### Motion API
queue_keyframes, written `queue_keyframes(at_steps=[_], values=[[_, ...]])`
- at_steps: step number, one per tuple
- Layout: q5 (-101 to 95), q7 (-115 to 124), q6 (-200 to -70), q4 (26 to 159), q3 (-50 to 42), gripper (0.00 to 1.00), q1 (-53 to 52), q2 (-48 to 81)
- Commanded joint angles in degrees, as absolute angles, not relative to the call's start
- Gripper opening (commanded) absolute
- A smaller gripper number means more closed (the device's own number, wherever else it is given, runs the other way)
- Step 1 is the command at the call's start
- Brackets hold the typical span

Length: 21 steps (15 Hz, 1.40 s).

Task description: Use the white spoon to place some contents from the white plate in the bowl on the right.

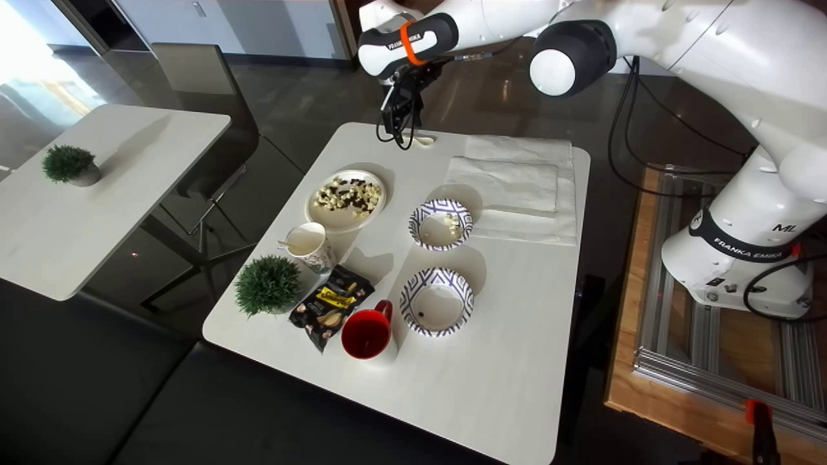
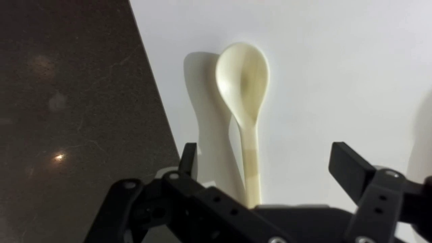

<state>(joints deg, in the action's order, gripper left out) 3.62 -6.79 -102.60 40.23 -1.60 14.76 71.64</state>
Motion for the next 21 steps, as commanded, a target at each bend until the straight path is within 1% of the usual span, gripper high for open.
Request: queue_keyframes(at_steps=[1,2,3,5,7,8,9,11,12,13,14,15,16,17,18,20,21], values=[[2.87,-7.49,-101.88,38.49,-1.96,1.00,14.30,72.85],[2.82,-7.58,-102.21,38.47,-1.98,0.98,14.23,73.01],[2.58,-7.73,-102.01,38.45,-2.16,0.88,14.10,73.11],[2.39,-7.95,-102.29,38.26,-2.34,0.78,14.01,73.47],[2.26,-8.21,-102.37,38.12,-2.38,0.69,14.03,73.76],[2.21,-8.40,-102.48,38.08,-2.43,0.67,14.04,73.89],[2.19,-8.60,-102.48,38.07,-2.46,0.68,14.07,73.97],[2.25,-8.99,-102.61,38.10,-2.41,0.64,14.11,73.94],[2.30,-9.14,-102.65,38.12,-2.38,0.60,14.12,73.82],[2.33,-9.44,-102.59,38.15,-2.33,0.59,14.12,73.77],[2.19,-9.58,-102.61,38.09,-2.49,0.49,14.09,73.74],[2.23,-9.81,-102.50,38.15,-2.50,0.46,14.10,73.69],[2.06,-10.03,-102.52,38.19,-2.59,0.40,14.03,73.67],[1.85,-10.13,-102.26,38.20,-2.75,0.28,14.02,73.64],[1.44,-10.54,-102.30,38.23,-3.02,0.19,13.92,73.66],[1.01,-11.23,-102.63,38.54,-3.23,0.04,13.84,73.49],[1.18,-11.42,-103.03,38.74,-2.99,0.01,13.84,73.26]])
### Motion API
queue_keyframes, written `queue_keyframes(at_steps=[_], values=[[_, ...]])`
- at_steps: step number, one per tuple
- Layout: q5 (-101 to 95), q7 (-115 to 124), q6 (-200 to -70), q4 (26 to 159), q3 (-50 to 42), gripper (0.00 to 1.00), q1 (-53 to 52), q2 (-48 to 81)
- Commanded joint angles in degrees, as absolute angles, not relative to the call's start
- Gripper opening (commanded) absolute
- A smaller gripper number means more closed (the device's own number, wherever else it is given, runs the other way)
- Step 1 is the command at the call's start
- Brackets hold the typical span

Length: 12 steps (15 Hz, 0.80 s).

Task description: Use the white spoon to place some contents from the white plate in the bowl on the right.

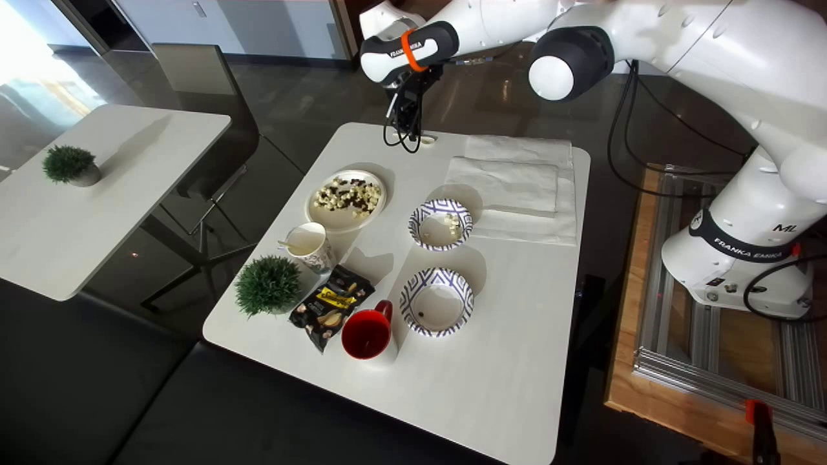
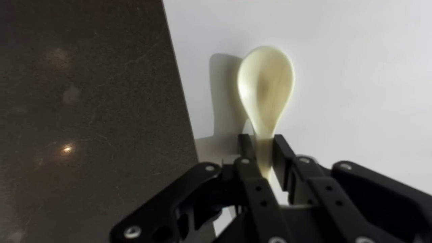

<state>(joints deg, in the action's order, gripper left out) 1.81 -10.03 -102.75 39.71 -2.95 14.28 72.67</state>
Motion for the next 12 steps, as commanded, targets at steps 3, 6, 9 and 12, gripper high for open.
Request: queue_keyframes(at_steps=[3,6,9,12], values=[[3.50,-11.89,-109.23,41.43,-0.72,0.04,13.89,71.22],[6.56,-12.81,-119.42,46.14,3.52,0.04,14.08,68.34],[9.50,-17.00,-127.80,52.68,9.00,0.04,15.04,64.78],[11.31,-22.99,-133.39,60.15,14.18,0.04,16.27,60.46]])
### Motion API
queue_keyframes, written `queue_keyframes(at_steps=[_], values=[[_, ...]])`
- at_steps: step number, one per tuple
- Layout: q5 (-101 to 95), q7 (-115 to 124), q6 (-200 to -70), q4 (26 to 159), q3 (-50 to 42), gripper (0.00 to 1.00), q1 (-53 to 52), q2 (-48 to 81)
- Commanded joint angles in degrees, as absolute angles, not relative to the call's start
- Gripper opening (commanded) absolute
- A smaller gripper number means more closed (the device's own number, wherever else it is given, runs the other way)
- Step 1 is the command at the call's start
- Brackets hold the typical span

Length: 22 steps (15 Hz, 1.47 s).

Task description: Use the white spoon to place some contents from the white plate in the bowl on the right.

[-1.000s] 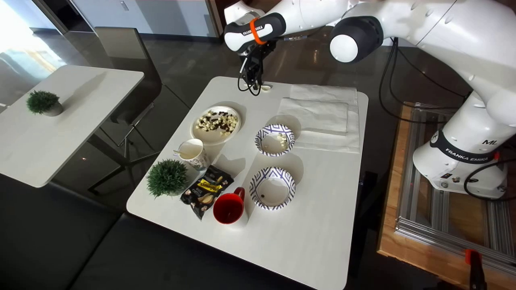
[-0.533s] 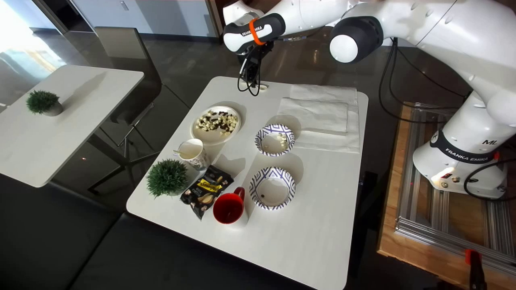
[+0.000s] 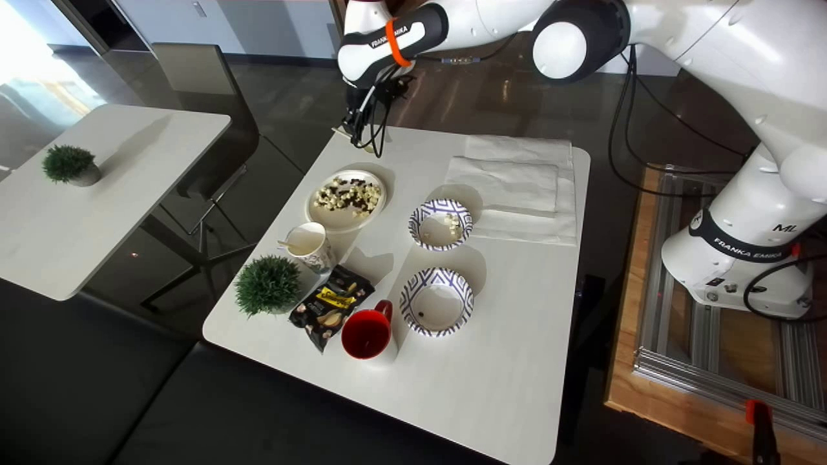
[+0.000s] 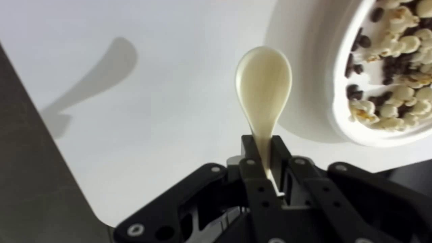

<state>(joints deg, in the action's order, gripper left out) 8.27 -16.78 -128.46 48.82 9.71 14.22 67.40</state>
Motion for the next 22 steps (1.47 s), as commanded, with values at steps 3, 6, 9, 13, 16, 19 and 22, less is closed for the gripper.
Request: queue_keyframes(at_steps=[3,6,9,13,16,19,22], values=[[12.95,-28.53,-136.08,66.54,16.97,0.04,16.77,56.75],[14.60,-33.55,-140.75,73.21,19.60,0.04,17.39,53.30],[17.51,-38.48,-144.58,80.40,23.35,0.04,19.00,50.07],[16.98,-36.97,-142.64,74.78,21.27,0.14,16.23,53.31],[16.88,-36.92,-142.65,74.58,20.75,0.14,16.22,53.45],[17.28,-37.76,-143.09,75.37,21.45,0.04,16.45,53.37],[17.21,-38.36,-144.97,76.98,21.62,0.04,15.78,53.46]])
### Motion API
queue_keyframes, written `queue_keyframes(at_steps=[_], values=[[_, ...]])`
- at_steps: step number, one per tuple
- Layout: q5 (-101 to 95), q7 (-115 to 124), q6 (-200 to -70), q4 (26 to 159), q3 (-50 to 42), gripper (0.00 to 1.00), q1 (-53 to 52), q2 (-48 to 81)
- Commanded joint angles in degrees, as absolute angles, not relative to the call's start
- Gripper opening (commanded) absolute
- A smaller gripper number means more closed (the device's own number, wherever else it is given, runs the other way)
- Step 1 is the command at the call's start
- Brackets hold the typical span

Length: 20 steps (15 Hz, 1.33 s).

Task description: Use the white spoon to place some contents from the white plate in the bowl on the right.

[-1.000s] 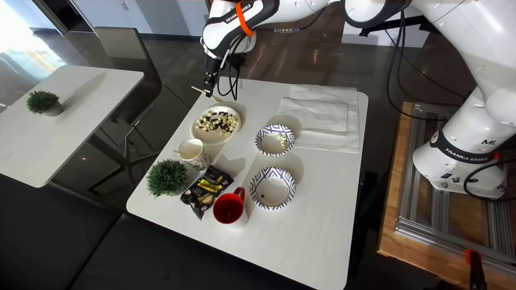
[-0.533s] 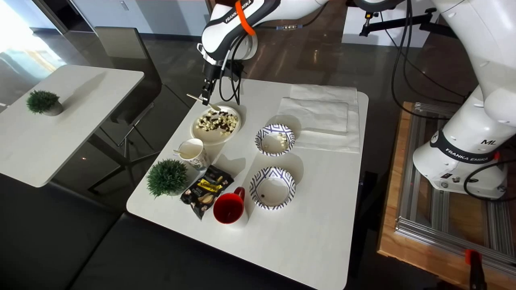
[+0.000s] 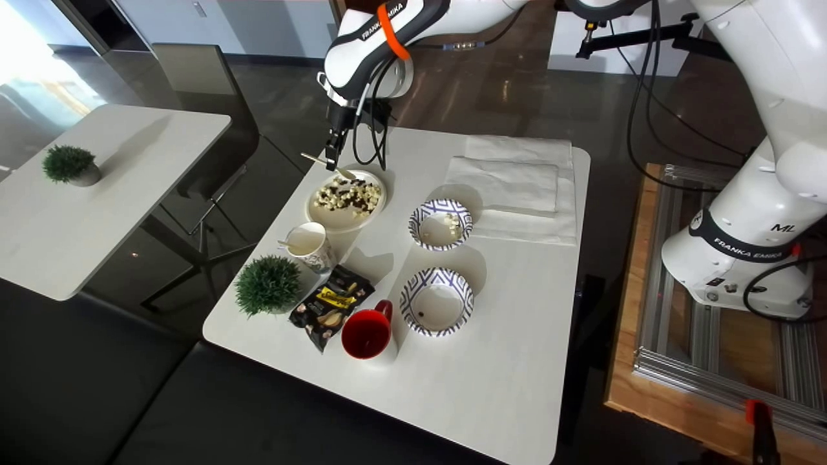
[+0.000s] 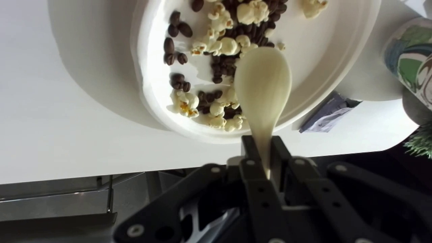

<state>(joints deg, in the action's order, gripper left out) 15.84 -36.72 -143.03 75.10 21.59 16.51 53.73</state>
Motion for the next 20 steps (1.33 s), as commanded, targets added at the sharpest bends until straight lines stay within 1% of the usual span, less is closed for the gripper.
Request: queue_keyframes(at_steps=[1,9,20], values=[[17.29,-38.96,-145.69,77.42,21.98,0.04,15.72,53.64],[17.55,-42.59,-153.07,79.03,24.37,0.04,16.71,54.69],[15.15,-43.00,-165.46,78.67,28.74,0.04,18.61,60.39]])
